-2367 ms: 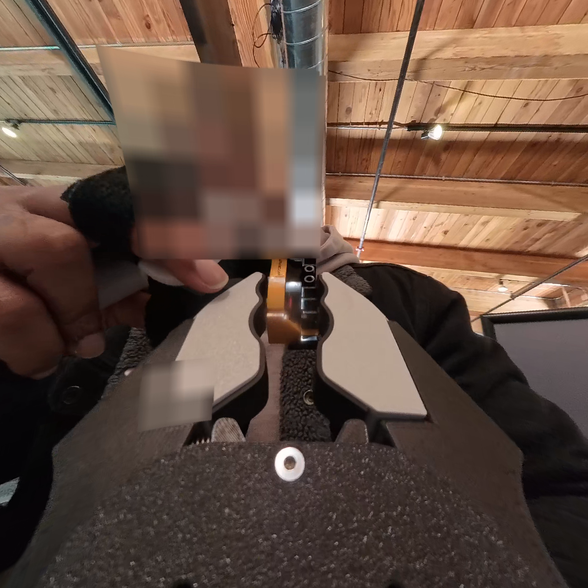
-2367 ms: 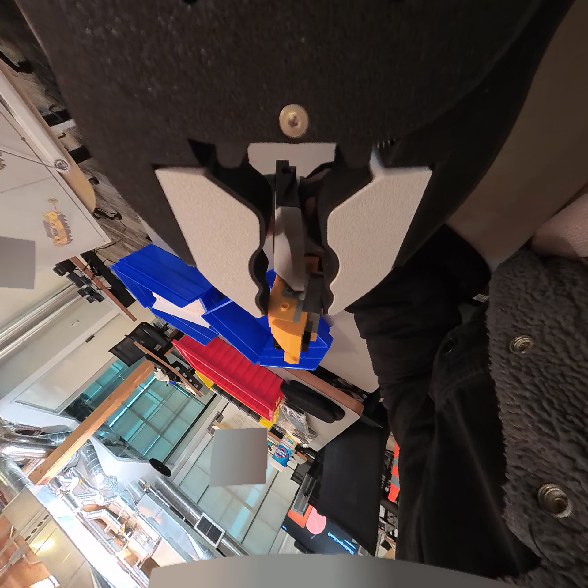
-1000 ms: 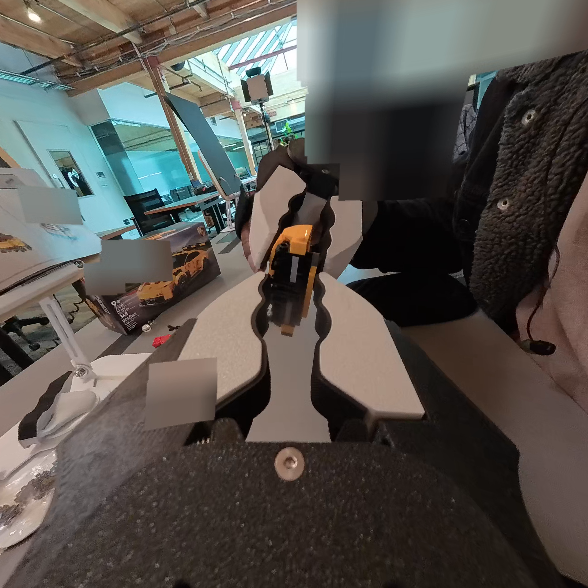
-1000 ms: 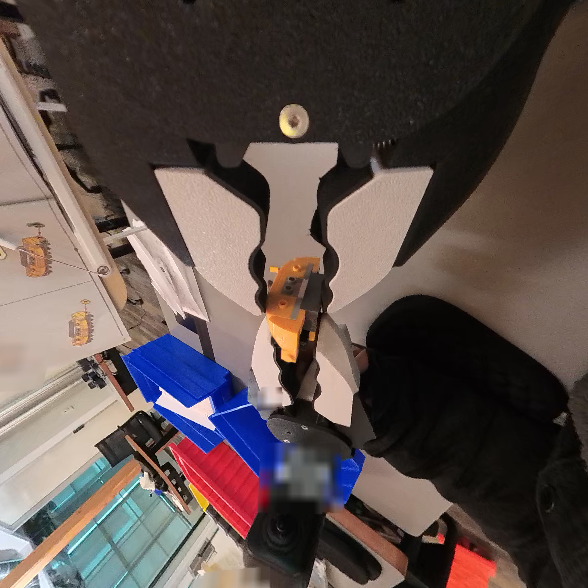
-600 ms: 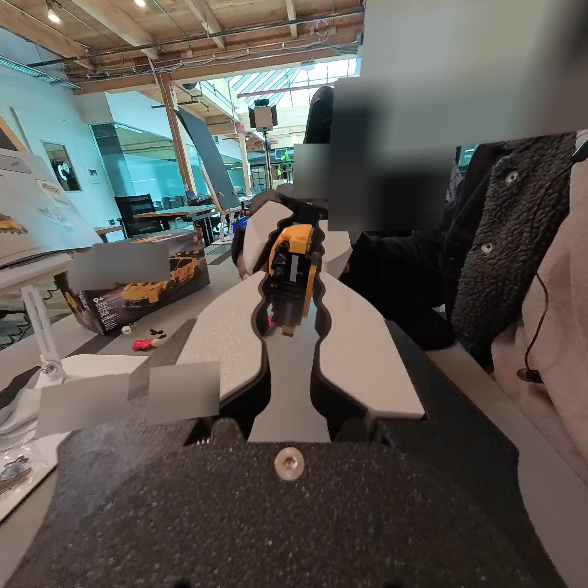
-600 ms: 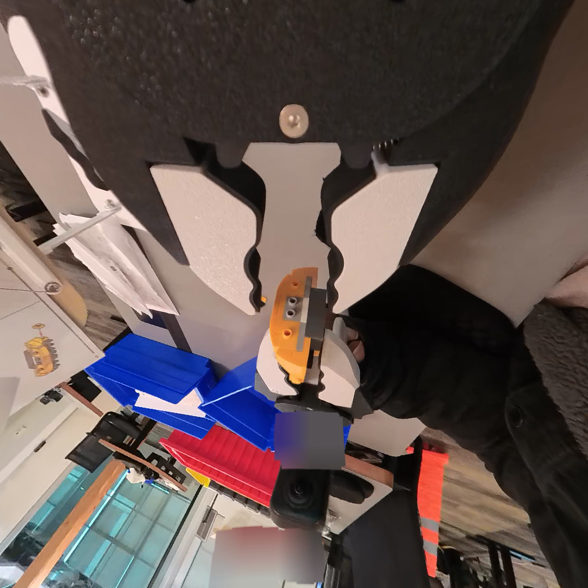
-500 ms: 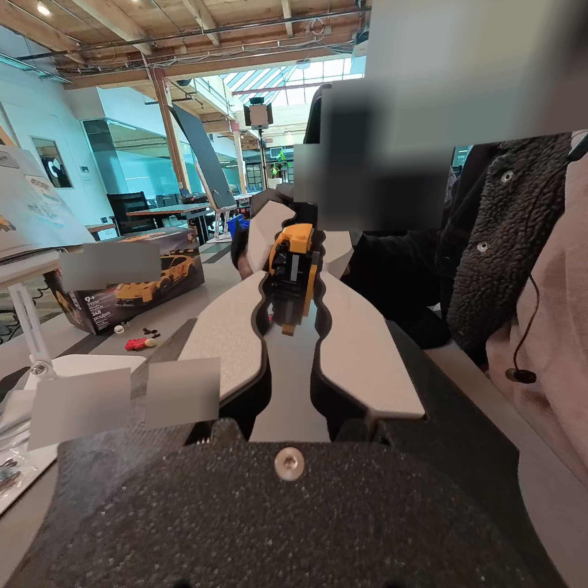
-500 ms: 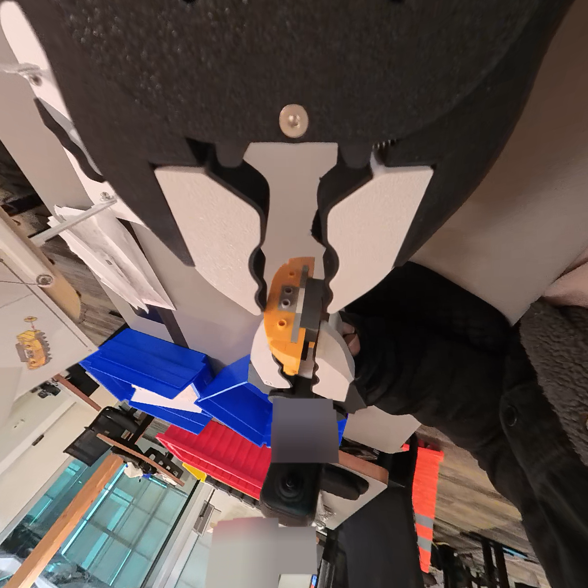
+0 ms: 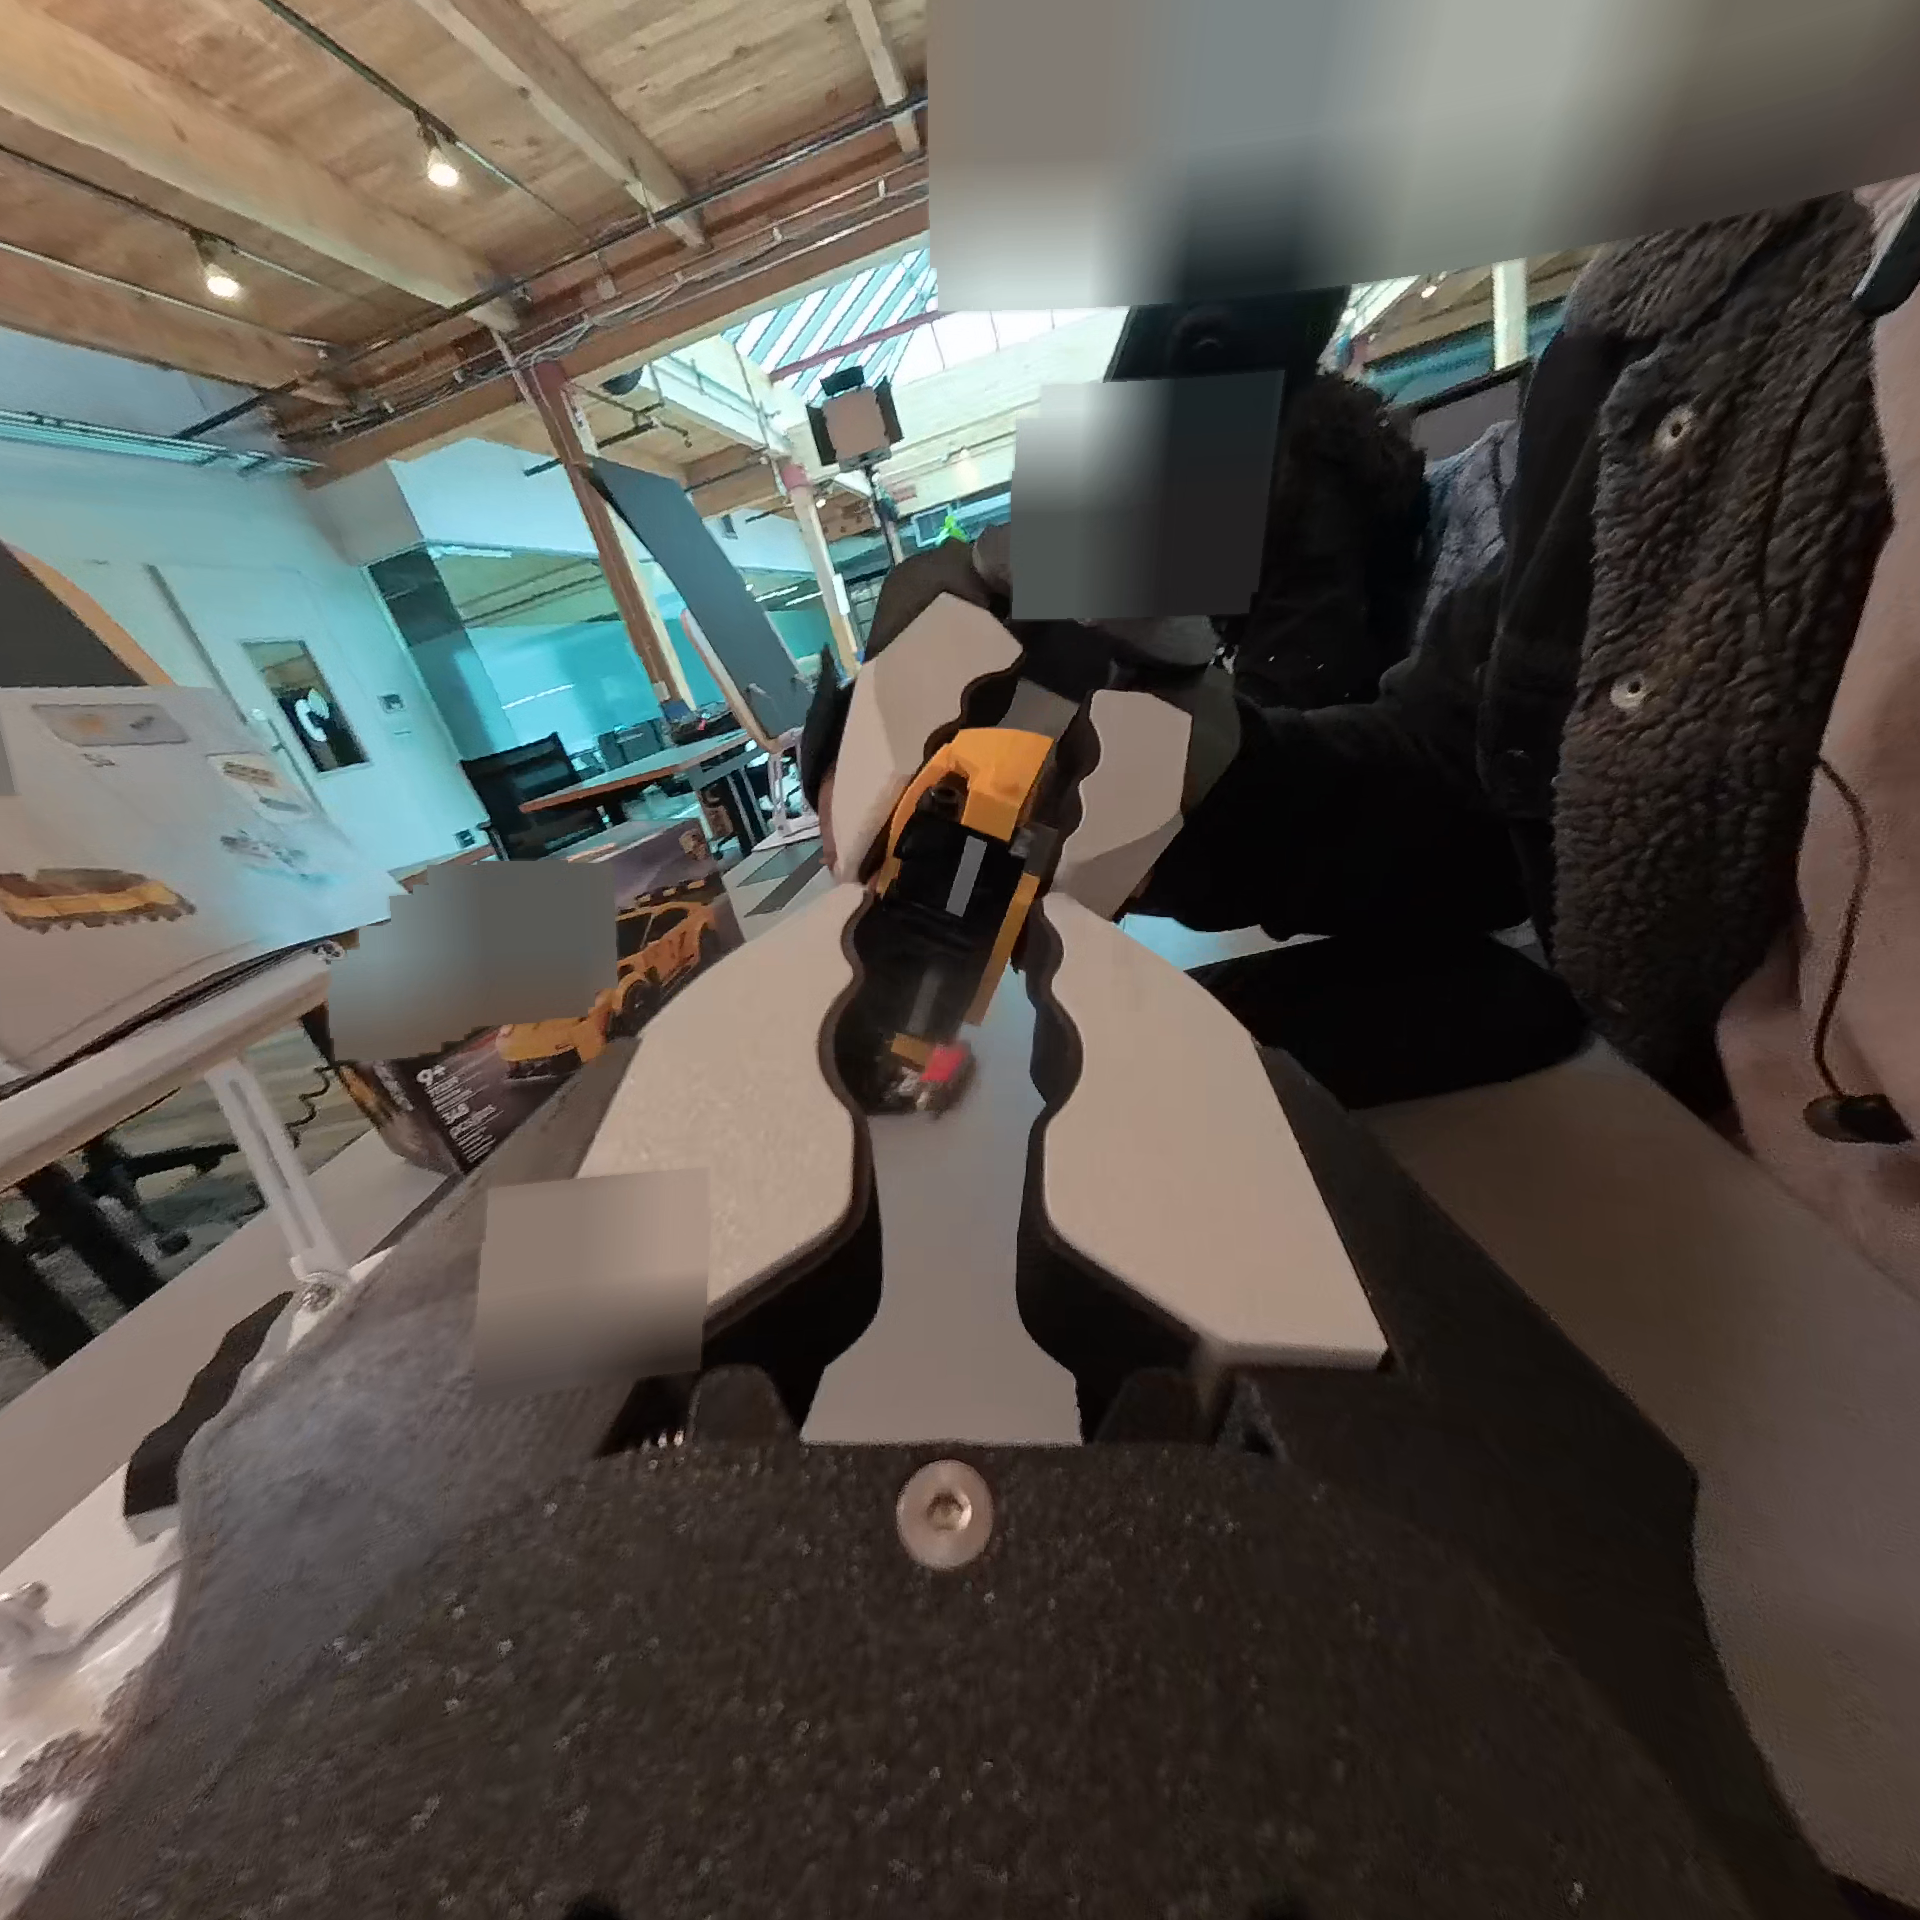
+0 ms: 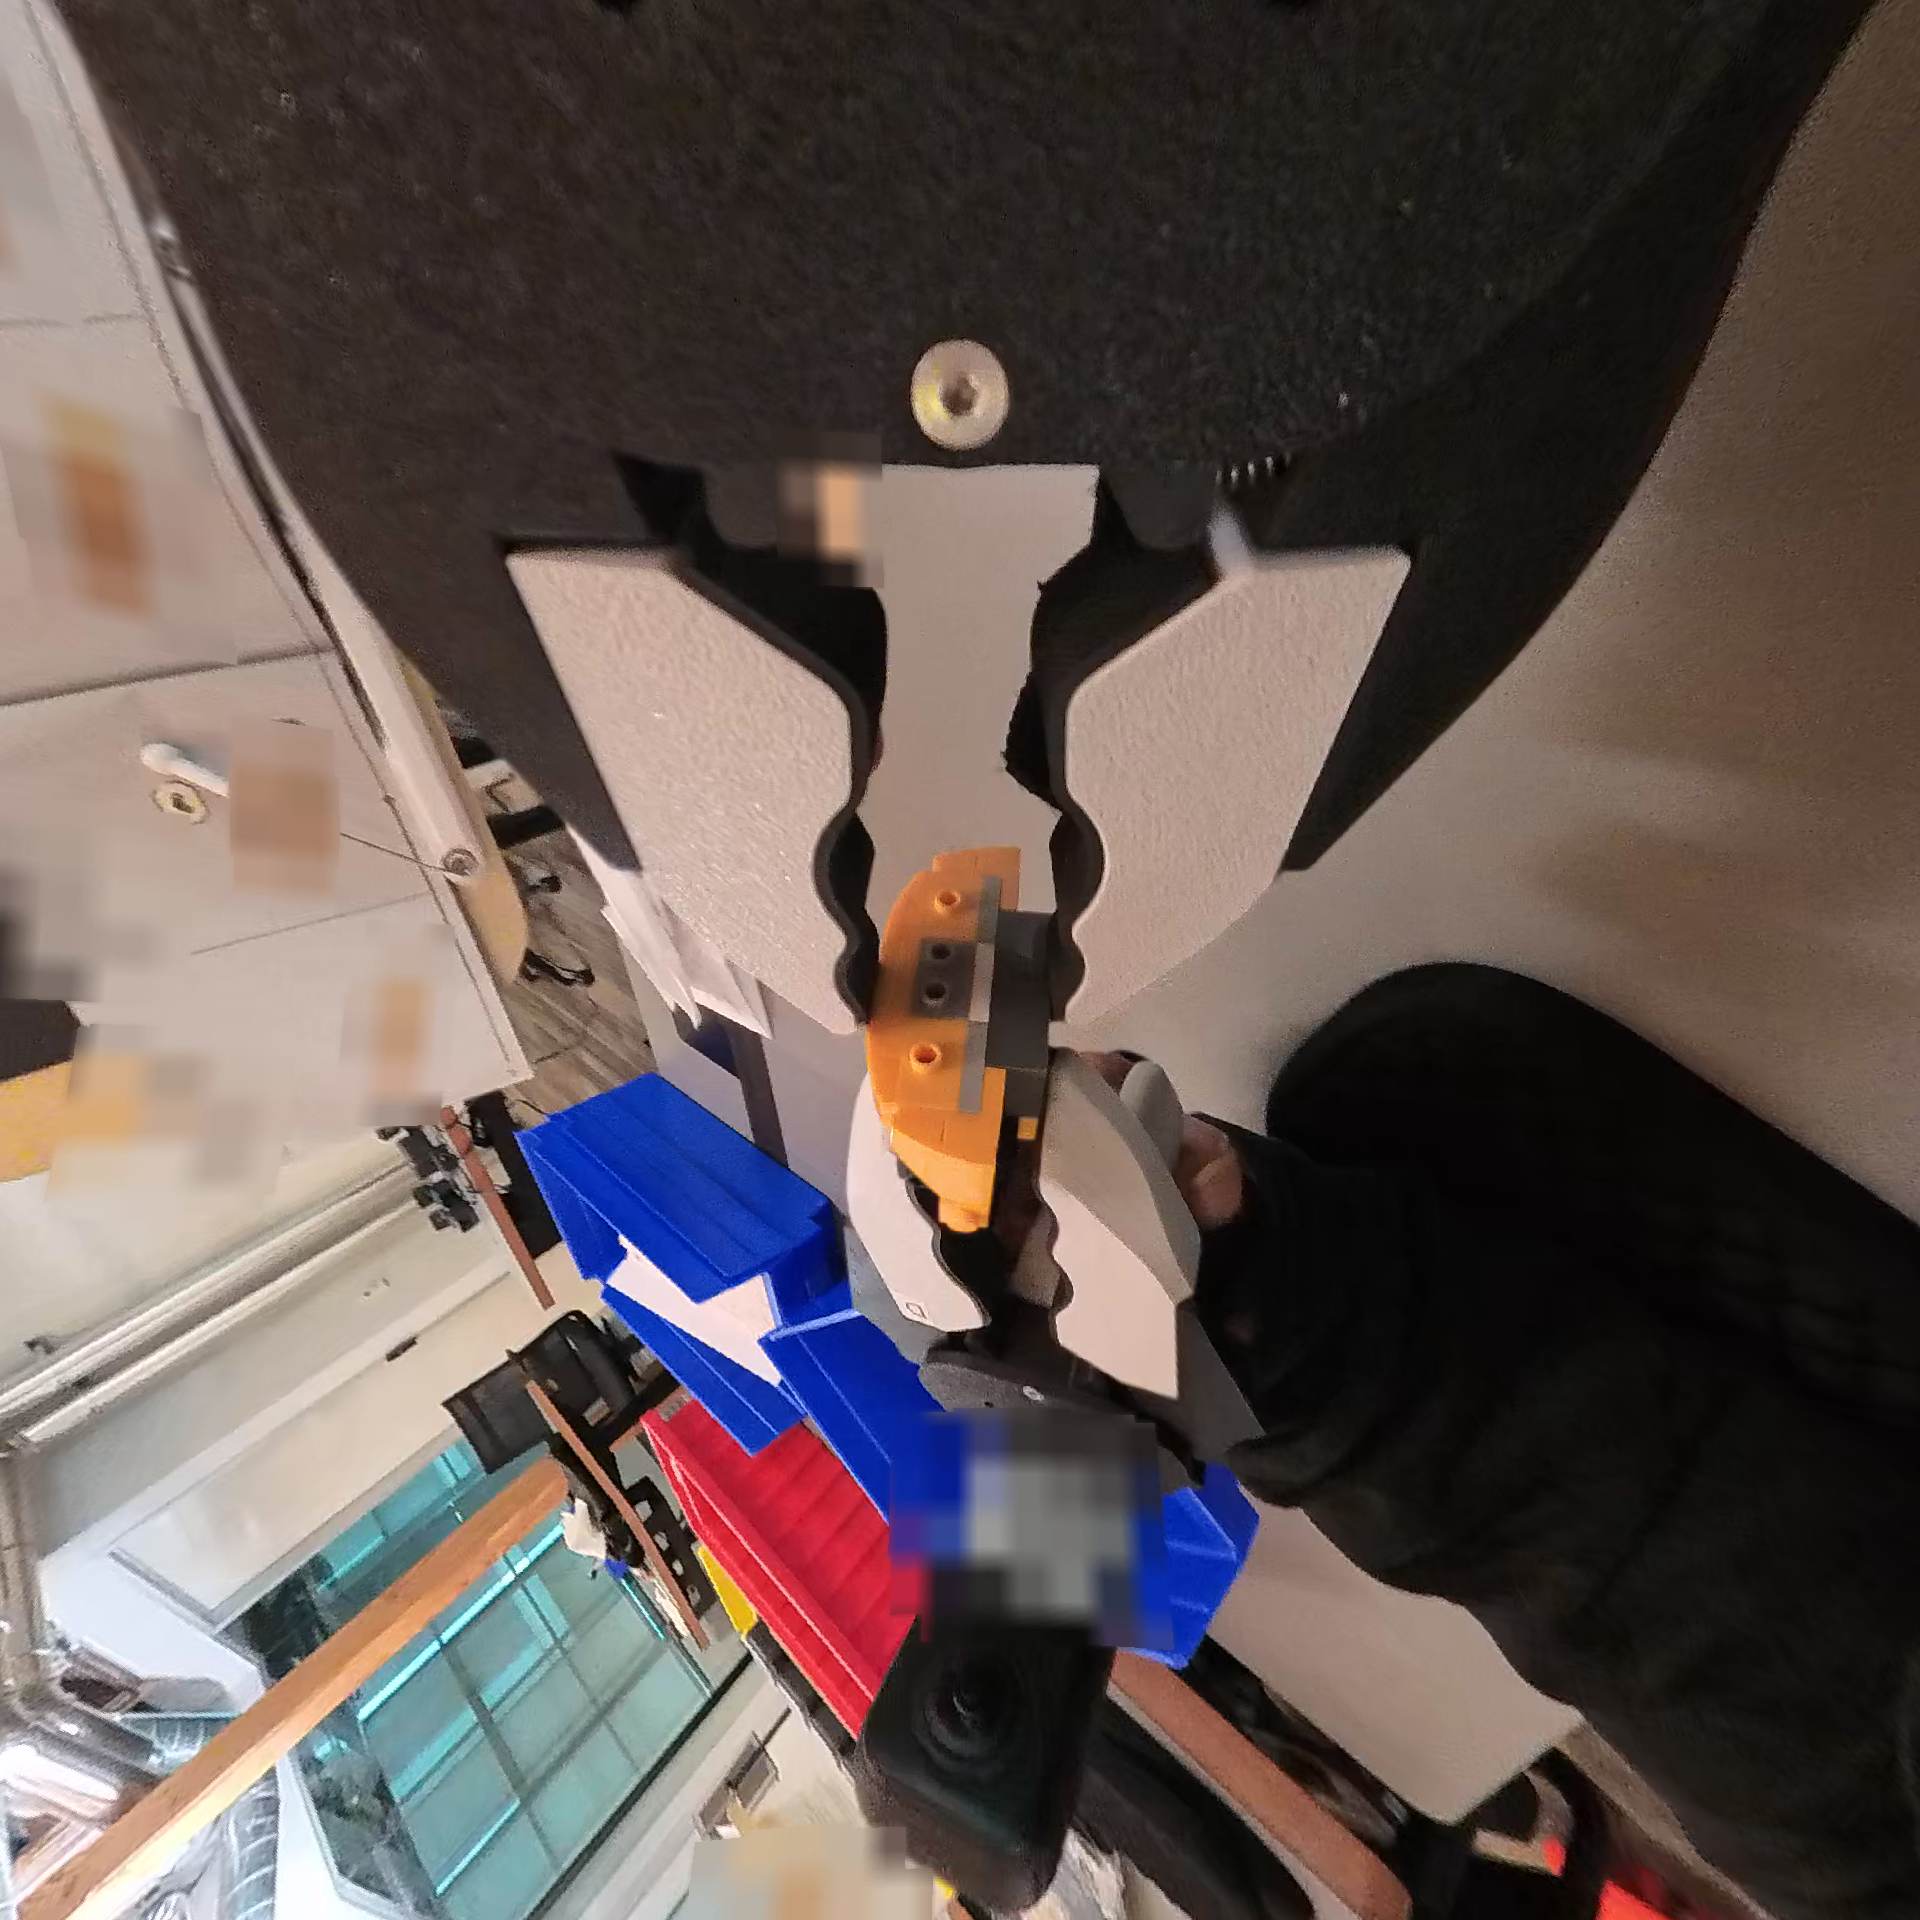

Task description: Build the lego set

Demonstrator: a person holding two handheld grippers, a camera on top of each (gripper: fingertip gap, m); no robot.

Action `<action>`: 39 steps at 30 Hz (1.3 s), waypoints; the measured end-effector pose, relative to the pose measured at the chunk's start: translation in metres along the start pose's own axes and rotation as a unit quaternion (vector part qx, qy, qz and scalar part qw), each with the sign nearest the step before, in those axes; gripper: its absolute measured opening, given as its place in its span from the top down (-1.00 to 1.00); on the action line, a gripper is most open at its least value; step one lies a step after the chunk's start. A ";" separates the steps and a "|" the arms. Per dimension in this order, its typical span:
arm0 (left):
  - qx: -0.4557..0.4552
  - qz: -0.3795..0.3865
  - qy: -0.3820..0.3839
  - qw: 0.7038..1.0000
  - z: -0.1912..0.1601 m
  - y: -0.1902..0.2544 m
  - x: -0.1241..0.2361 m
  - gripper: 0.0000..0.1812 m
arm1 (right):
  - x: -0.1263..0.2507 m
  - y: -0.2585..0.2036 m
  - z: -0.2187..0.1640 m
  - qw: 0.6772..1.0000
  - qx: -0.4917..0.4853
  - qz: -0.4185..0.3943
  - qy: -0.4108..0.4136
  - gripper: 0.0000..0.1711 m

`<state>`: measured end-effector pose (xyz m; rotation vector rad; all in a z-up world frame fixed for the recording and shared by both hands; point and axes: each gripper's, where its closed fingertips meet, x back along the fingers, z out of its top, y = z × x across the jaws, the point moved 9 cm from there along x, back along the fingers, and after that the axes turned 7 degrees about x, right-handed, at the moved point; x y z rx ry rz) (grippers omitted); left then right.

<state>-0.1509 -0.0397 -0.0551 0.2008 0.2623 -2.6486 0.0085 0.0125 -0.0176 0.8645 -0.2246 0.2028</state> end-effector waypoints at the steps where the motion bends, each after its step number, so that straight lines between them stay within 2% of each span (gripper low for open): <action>1: -0.001 0.004 -0.004 1.000 -0.001 -0.001 0.000 0.71 | 0.000 0.000 -0.001 1.000 0.008 -0.003 -0.008 0.63; 9: -0.005 0.000 -0.012 1.000 -0.002 0.002 -0.003 0.67 | -0.004 -0.004 0.001 0.999 0.009 0.011 -0.048 0.63; 14: 0.054 -0.017 0.010 0.998 -0.003 -0.001 -0.001 0.69 | -0.007 -0.001 0.006 0.995 -0.074 0.029 -0.053 0.63; 17: 0.134 -0.058 0.078 0.986 -0.001 -0.005 0.002 0.69 | -0.006 0.003 0.014 0.991 -0.133 0.026 -0.010 0.63; 20: 0.215 -0.107 0.159 0.958 -0.001 -0.007 0.004 0.69 | -0.004 0.007 0.019 0.980 -0.187 0.017 0.065 0.62; 23: 0.260 -0.135 0.216 0.931 0.000 -0.010 0.006 0.69 | -0.004 0.008 0.022 0.975 -0.197 -0.005 0.099 0.58; 26: 0.284 -0.151 0.253 0.913 0.001 -0.012 0.007 0.69 | -0.006 0.006 0.023 0.979 -0.180 -0.020 0.095 0.58; 30: 0.291 -0.162 0.260 0.907 0.000 -0.011 0.007 0.69 | -0.006 0.004 0.024 0.980 -0.174 -0.020 0.098 0.58; 39: 0.275 -0.160 0.243 0.916 0.001 -0.008 0.006 0.69 | -0.008 0.003 0.022 0.981 -0.168 -0.016 0.099 0.58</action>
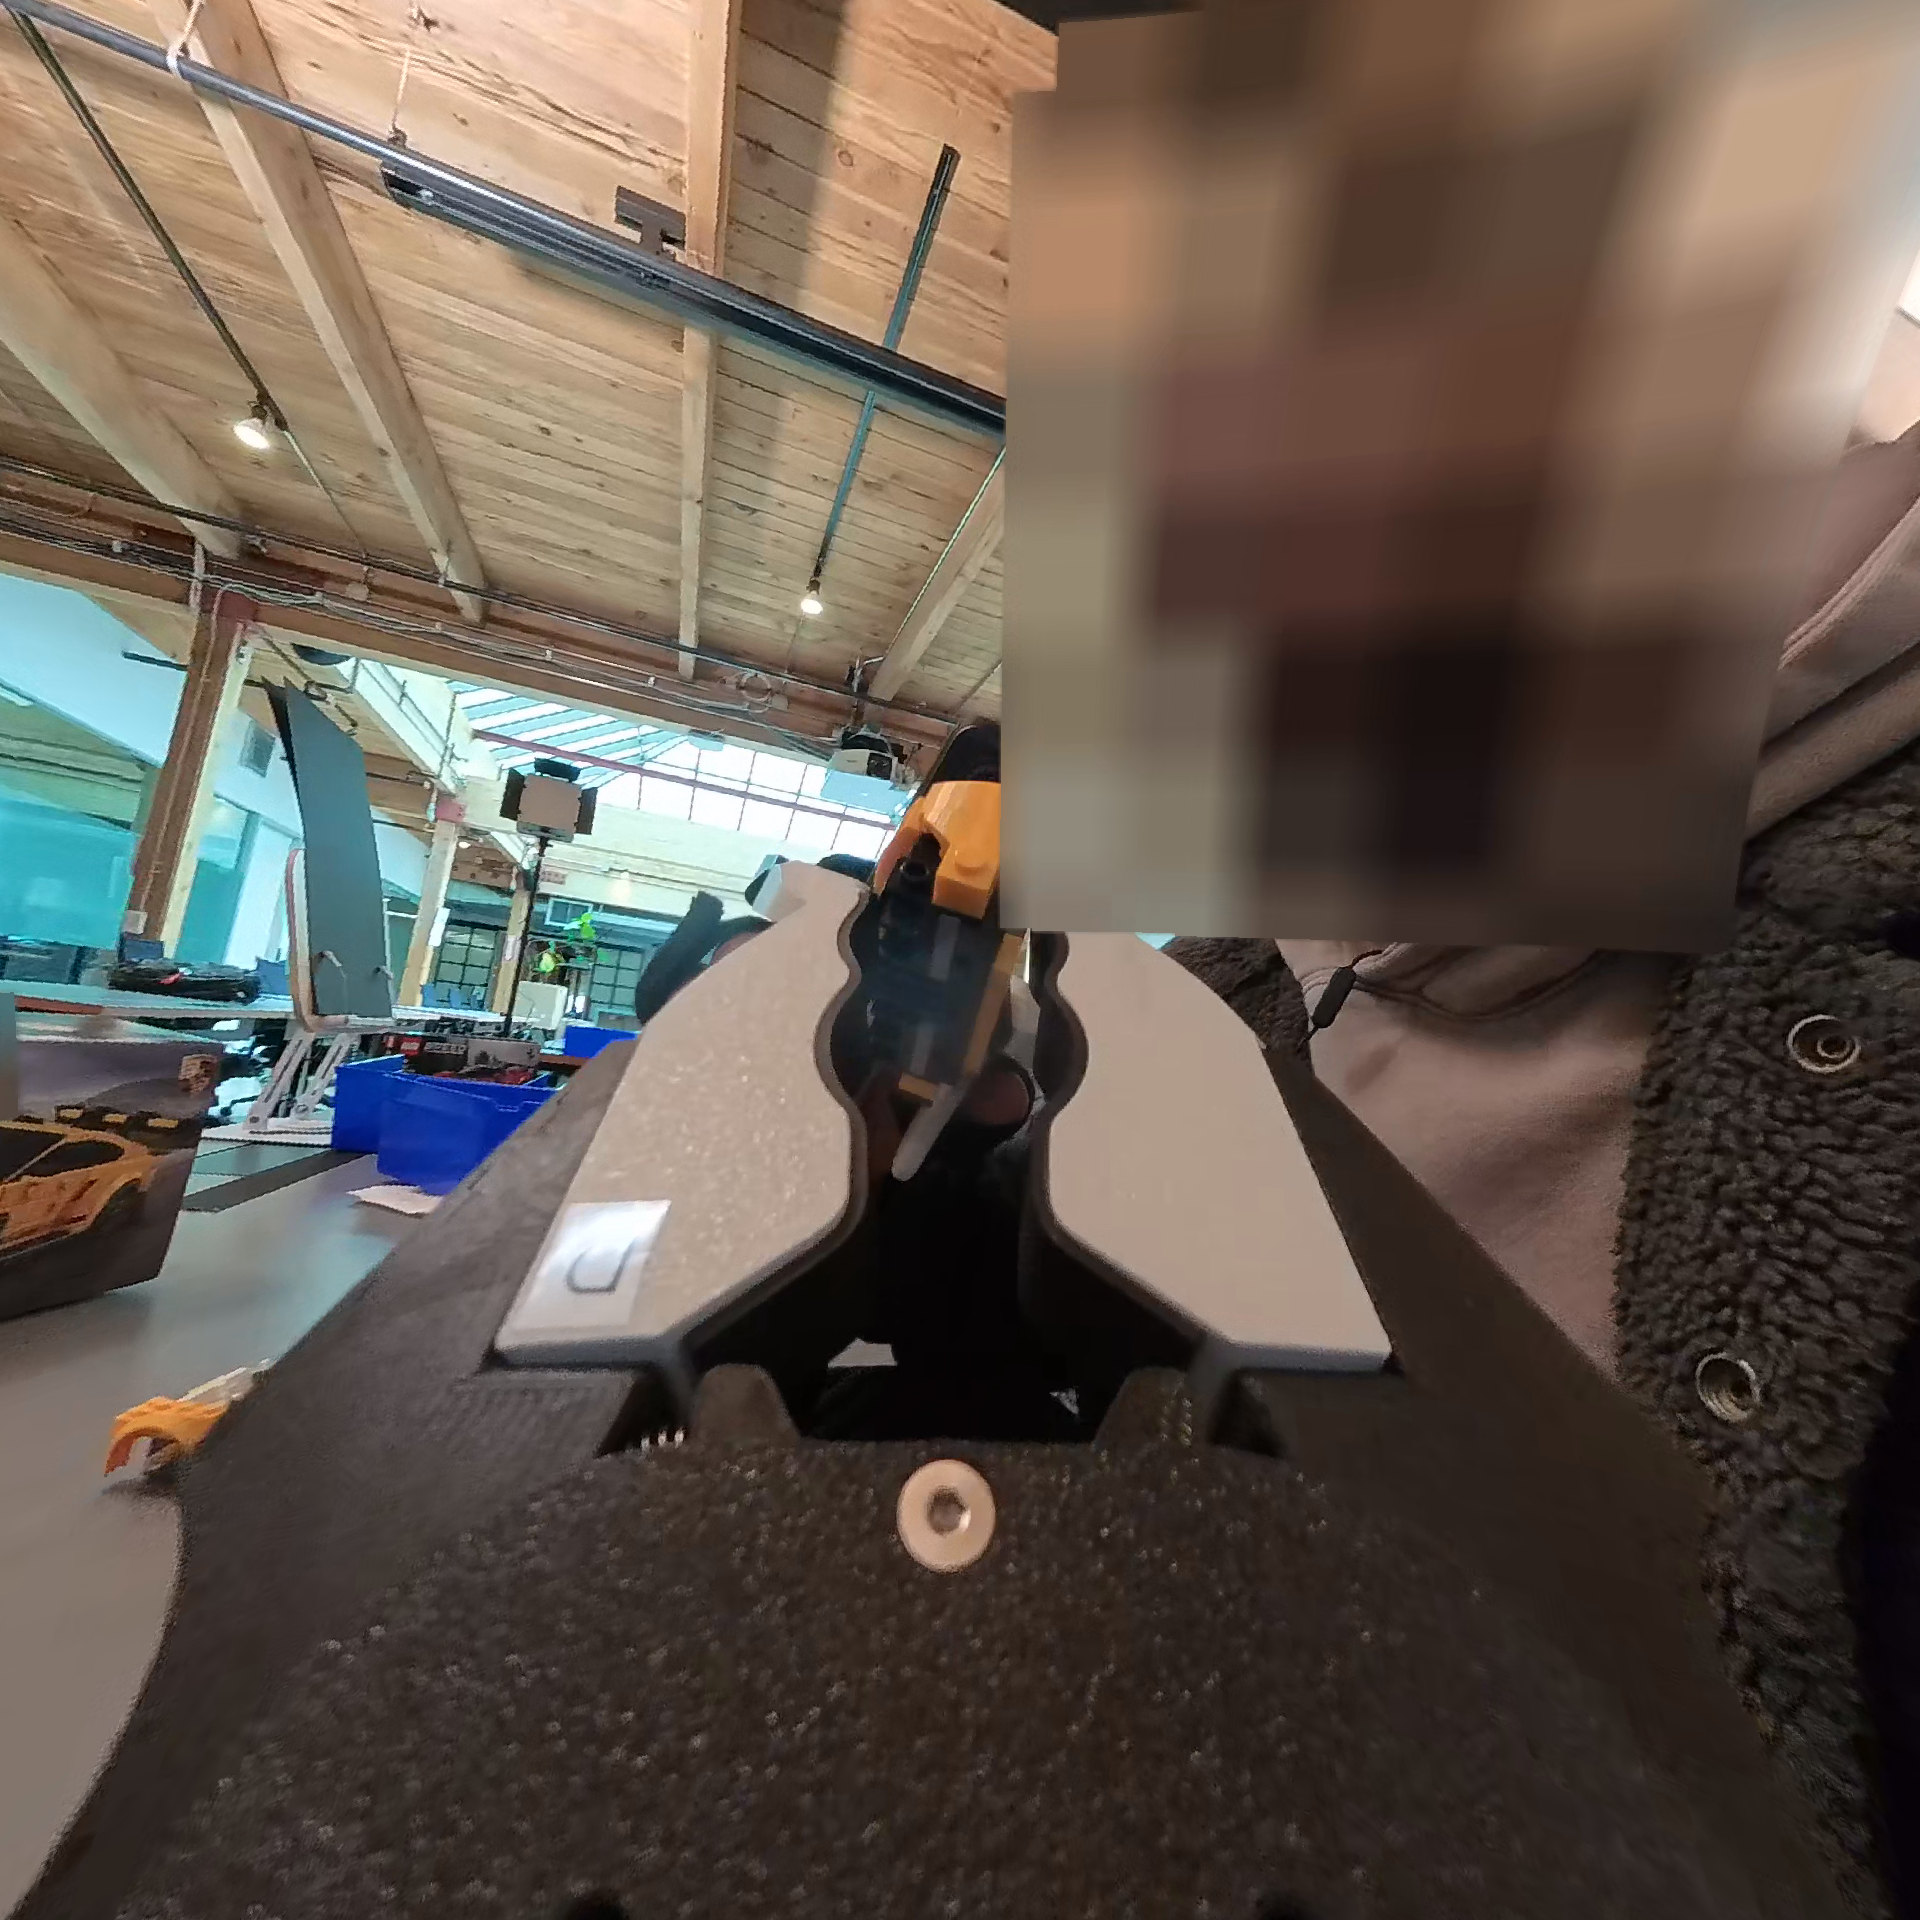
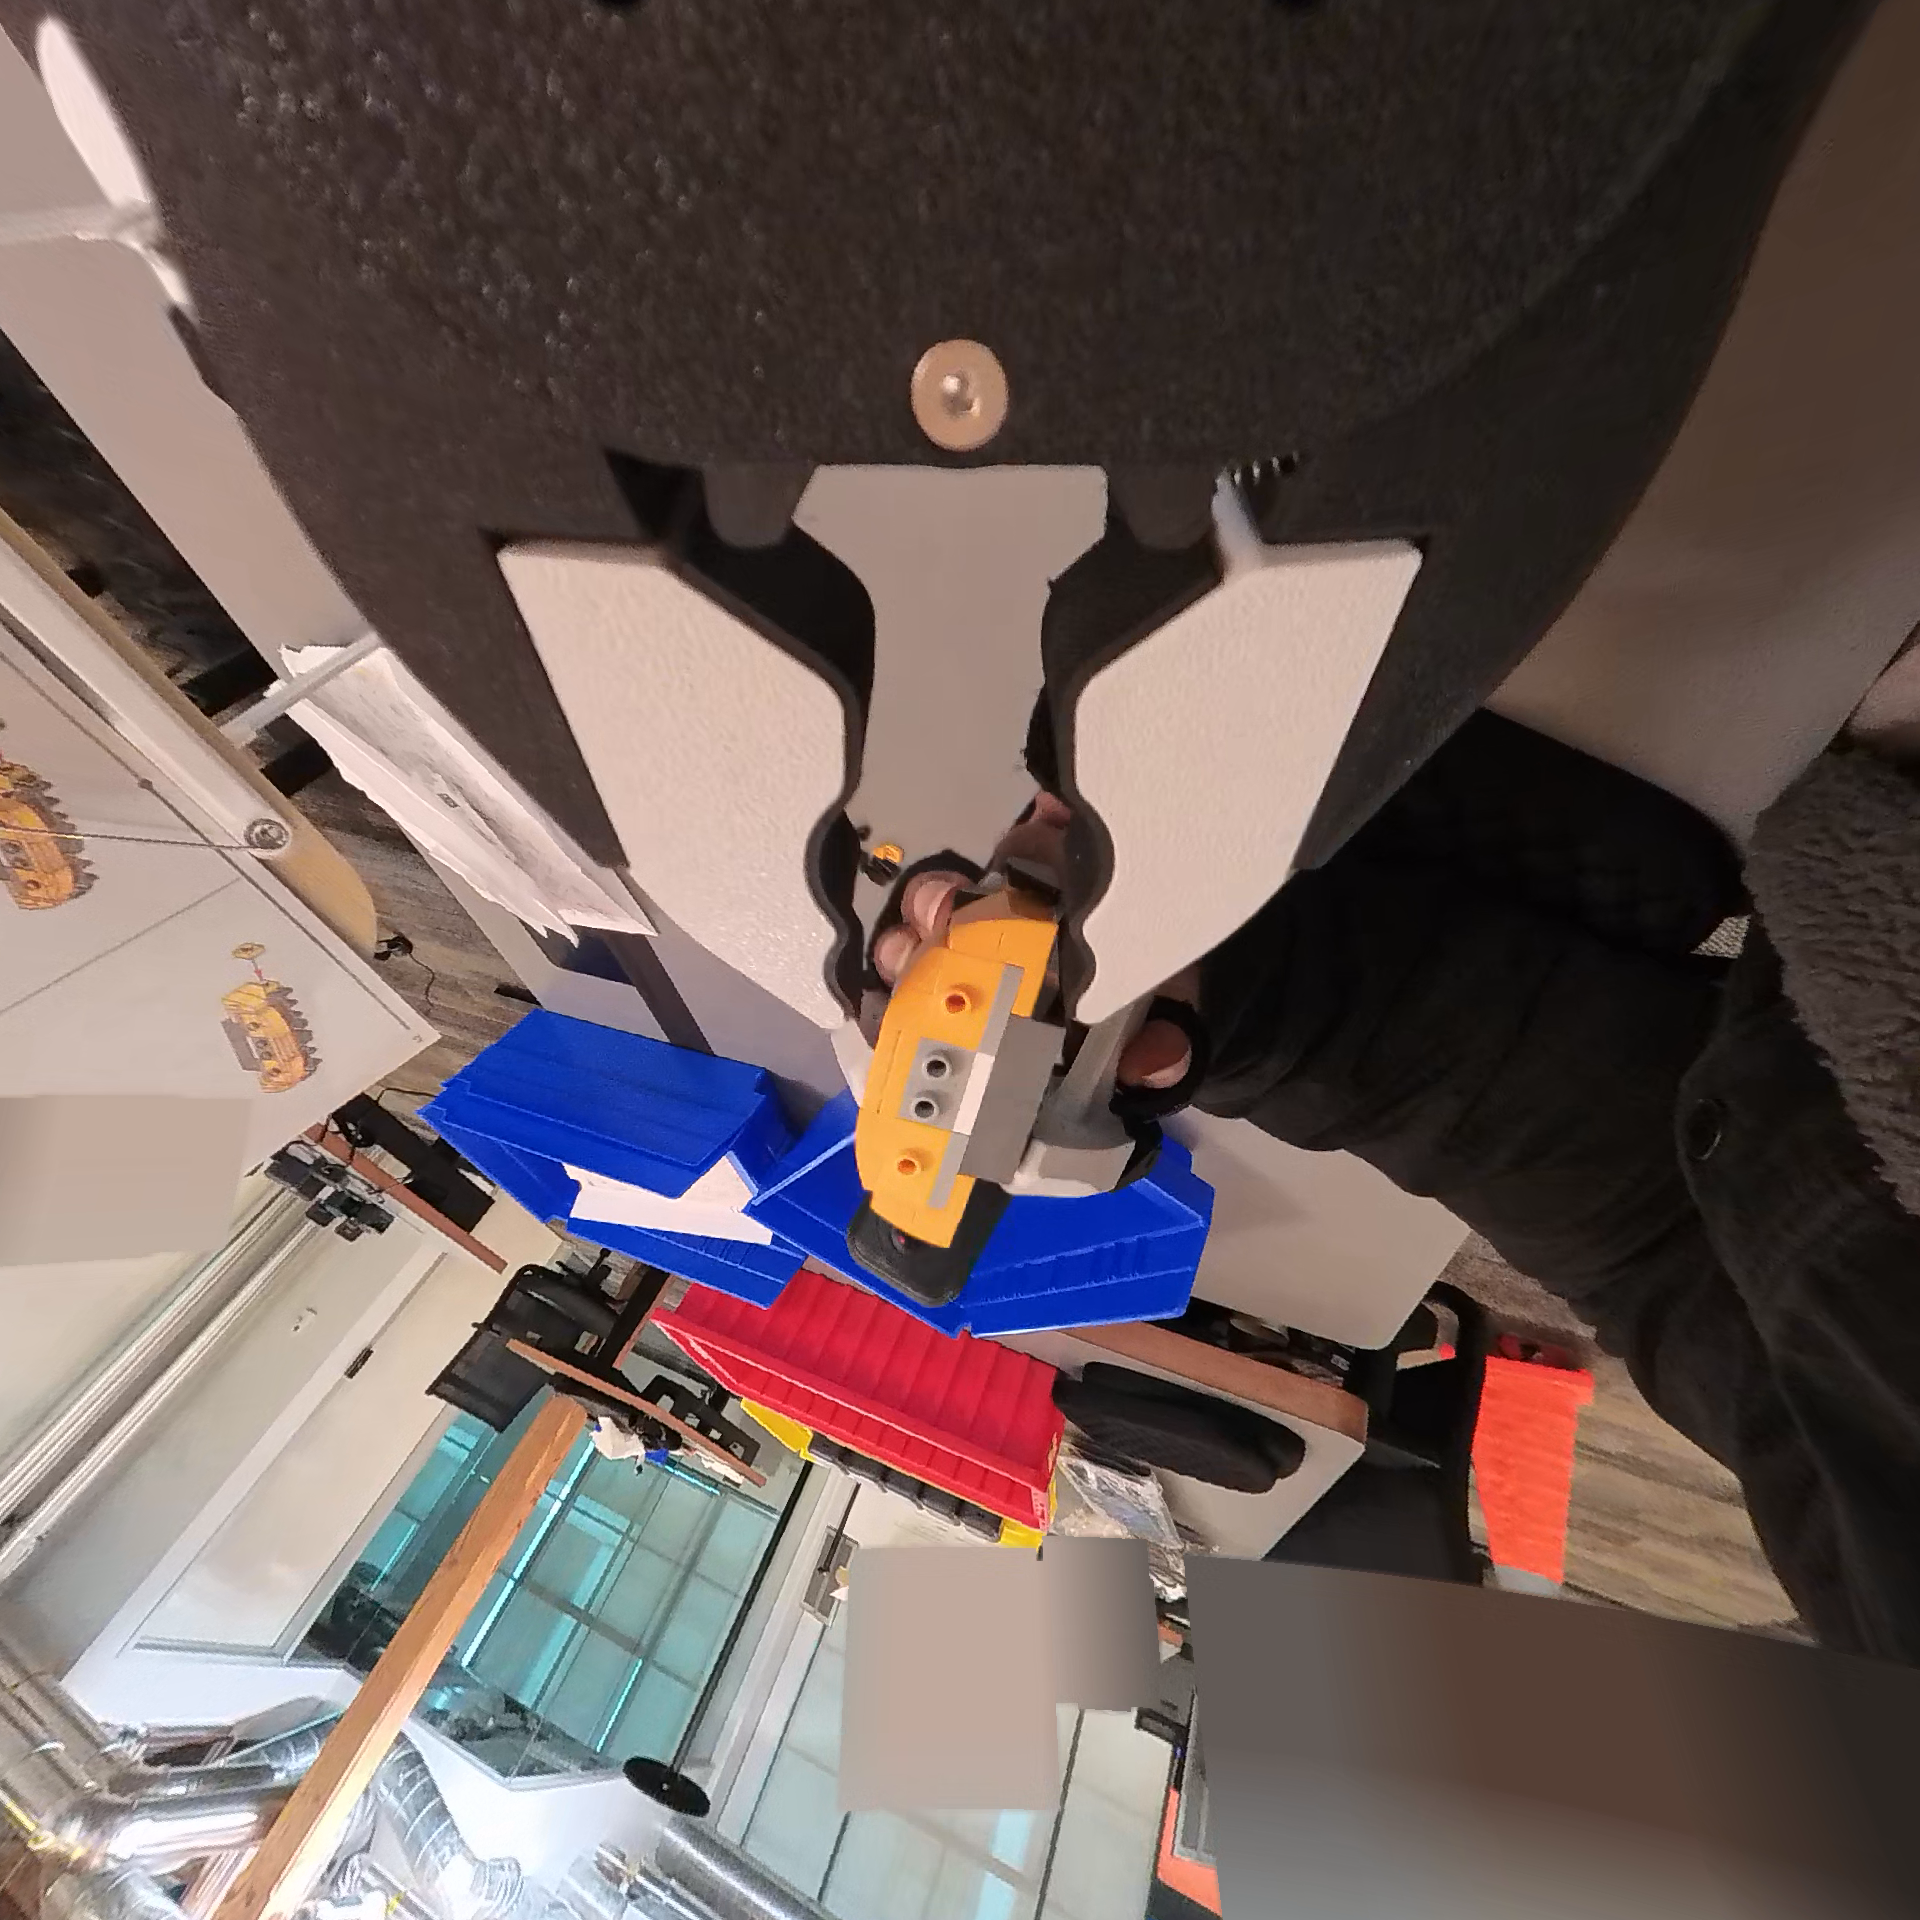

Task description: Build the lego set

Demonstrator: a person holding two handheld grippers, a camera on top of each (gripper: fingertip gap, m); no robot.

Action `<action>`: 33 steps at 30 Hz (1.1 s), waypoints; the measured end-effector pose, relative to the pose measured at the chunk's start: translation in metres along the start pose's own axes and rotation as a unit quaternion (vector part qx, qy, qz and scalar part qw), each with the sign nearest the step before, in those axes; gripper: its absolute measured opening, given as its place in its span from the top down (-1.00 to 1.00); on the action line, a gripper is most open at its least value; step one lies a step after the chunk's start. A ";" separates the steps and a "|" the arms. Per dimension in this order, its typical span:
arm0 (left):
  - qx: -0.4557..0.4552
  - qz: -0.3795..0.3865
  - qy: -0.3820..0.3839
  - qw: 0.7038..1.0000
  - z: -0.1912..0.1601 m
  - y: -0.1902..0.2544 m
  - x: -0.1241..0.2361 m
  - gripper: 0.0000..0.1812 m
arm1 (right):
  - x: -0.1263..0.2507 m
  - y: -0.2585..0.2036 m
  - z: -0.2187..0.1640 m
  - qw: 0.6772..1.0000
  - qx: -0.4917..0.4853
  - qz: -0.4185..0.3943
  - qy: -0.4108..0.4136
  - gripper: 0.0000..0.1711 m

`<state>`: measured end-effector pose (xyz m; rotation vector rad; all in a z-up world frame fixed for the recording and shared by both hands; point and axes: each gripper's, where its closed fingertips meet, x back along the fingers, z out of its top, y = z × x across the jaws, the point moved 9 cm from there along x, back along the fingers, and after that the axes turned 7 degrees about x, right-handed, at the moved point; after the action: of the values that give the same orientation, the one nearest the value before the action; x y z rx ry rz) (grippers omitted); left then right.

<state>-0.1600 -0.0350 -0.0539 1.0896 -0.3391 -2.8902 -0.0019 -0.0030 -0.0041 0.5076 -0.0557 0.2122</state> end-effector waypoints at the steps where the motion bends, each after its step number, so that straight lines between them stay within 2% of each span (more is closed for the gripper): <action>1: -0.005 0.005 -0.005 1.000 0.000 0.000 0.000 0.69 | 0.000 0.001 -0.001 1.000 0.003 0.000 -0.003 0.58; 4: -0.040 0.042 -0.044 0.997 -0.001 -0.002 0.001 0.69 | 0.003 0.003 -0.003 1.000 0.015 0.007 -0.018 0.58; 7: -0.107 0.104 -0.104 0.983 -0.005 -0.004 0.001 0.70 | 0.006 0.006 -0.011 0.996 0.050 0.018 -0.069 0.59; 10: -0.196 0.169 -0.183 0.949 -0.012 -0.008 0.000 0.70 | 0.009 0.010 -0.026 0.985 0.103 0.022 -0.137 0.62; 12: -0.243 0.193 -0.220 0.925 -0.017 -0.010 -0.001 0.69 | 0.009 0.010 -0.036 0.979 0.131 0.030 -0.152 0.63; 18: -0.326 0.225 -0.284 0.873 -0.025 -0.011 -0.004 0.69 | 0.012 0.009 -0.061 0.977 0.193 0.017 -0.093 0.64; 20: -0.331 0.226 -0.300 0.866 -0.029 -0.012 -0.006 0.69 | 0.016 0.005 -0.071 0.979 0.197 0.000 -0.059 0.64; 23: -0.317 0.218 -0.330 0.862 -0.039 -0.015 -0.006 0.65 | 0.023 -0.004 -0.084 0.979 0.196 -0.020 -0.051 0.64; 28: -0.319 0.226 -0.371 0.842 -0.047 -0.021 -0.003 0.70 | 0.028 -0.007 -0.094 0.986 0.158 0.000 -0.051 0.64; 31: -0.355 0.247 -0.406 0.805 -0.051 -0.023 -0.003 0.71 | 0.026 -0.004 -0.103 0.989 0.124 0.004 -0.077 0.64; 33: -0.398 0.273 -0.448 0.753 -0.055 -0.027 -0.002 0.71 | 0.028 0.000 -0.113 0.989 0.087 0.015 -0.120 0.61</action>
<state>-0.1211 -0.0194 -0.0986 -0.4878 0.4754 -2.3119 0.0252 0.0579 -0.0997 0.7053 -0.2822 0.1856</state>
